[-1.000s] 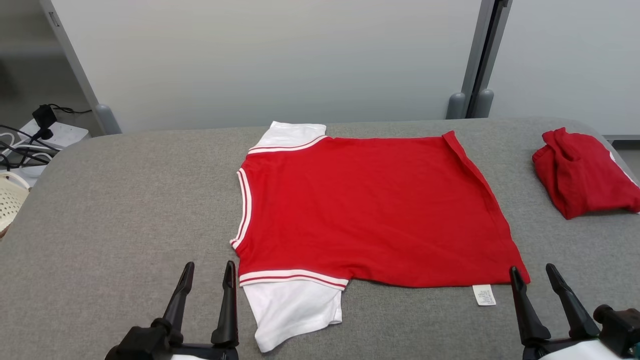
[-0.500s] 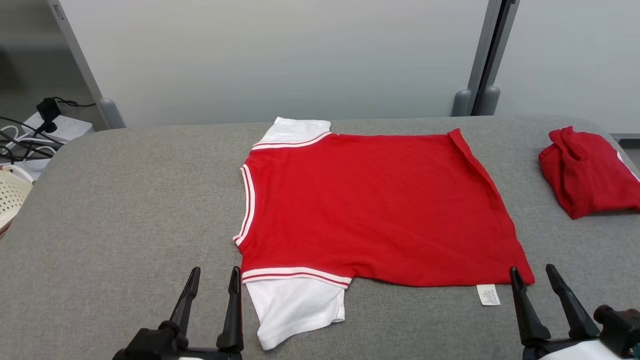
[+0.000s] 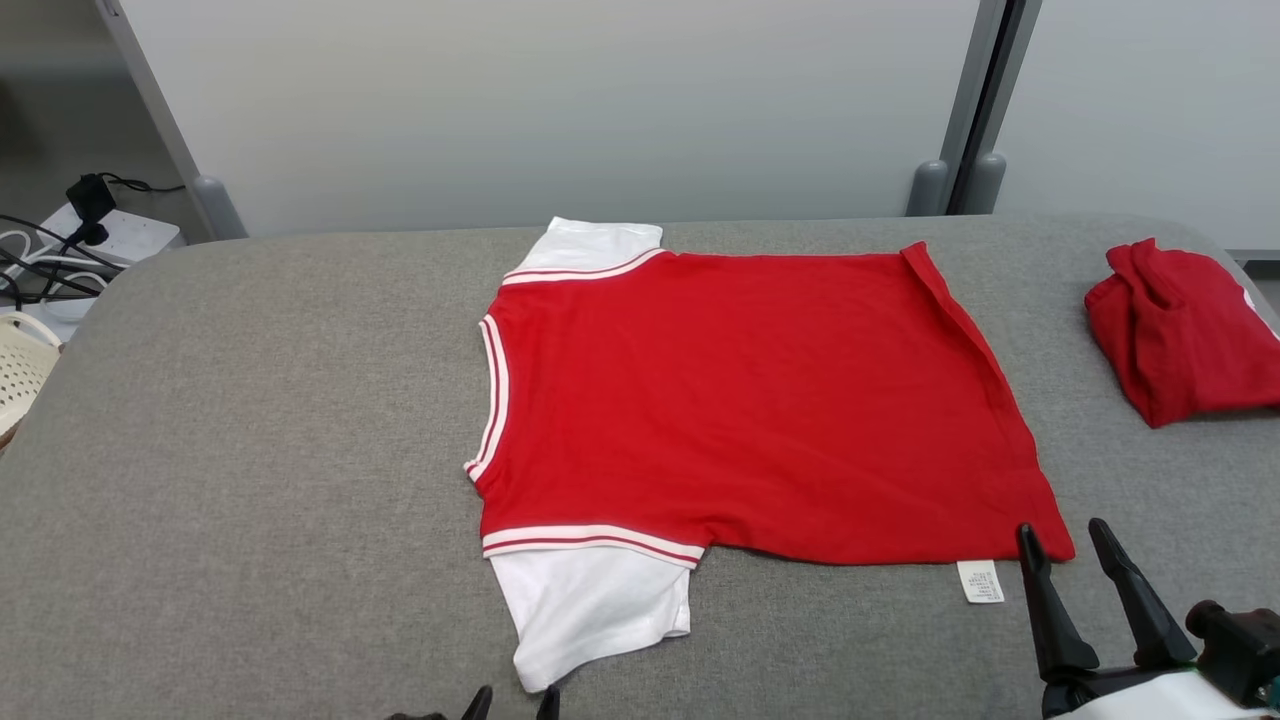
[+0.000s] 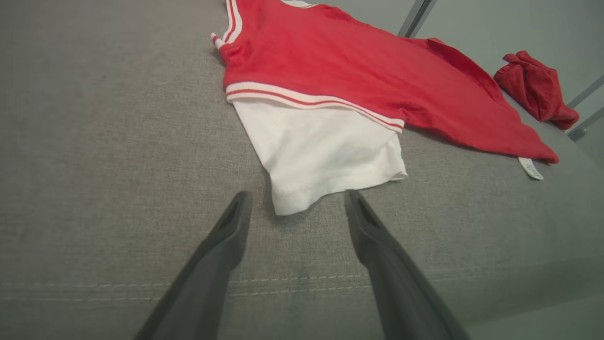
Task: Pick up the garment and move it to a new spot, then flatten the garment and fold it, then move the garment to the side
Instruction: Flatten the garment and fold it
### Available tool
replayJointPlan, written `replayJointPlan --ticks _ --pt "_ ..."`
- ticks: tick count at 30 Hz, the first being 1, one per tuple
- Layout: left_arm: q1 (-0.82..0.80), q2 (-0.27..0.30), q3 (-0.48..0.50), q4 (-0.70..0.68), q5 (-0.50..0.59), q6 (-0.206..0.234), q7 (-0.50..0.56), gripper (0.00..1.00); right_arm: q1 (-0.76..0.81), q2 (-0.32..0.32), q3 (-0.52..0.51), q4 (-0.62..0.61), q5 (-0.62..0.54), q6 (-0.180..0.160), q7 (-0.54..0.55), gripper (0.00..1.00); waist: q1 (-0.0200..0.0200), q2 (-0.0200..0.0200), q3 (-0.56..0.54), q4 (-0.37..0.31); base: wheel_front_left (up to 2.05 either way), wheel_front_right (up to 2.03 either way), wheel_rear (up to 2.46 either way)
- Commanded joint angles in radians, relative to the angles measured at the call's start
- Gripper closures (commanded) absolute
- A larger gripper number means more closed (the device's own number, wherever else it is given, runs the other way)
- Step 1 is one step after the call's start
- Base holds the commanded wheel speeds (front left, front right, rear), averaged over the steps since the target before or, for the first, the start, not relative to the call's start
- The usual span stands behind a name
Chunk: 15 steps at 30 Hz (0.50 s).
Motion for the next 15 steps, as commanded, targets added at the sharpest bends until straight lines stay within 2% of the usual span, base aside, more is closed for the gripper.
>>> replayJointPlan --ticks 1,15 --pt "-0.071 -0.001 0.013 -0.004 -0.012 -0.001 -0.002 0.00 -0.043 -0.022 0.019 -0.025 0.005 0.000 -0.013 0.00 0.0000 -0.0001 0.006 0.000 0.00 0.00 0.00" --pt "-0.222 -0.001 -0.081 0.200 -0.098 0.036 0.000 0.00 -0.068 -0.044 0.035 -0.030 0.007 0.000 -0.013 0.00 0.0000 -0.0001 0.071 -0.011 0.00 0.00 0.00"
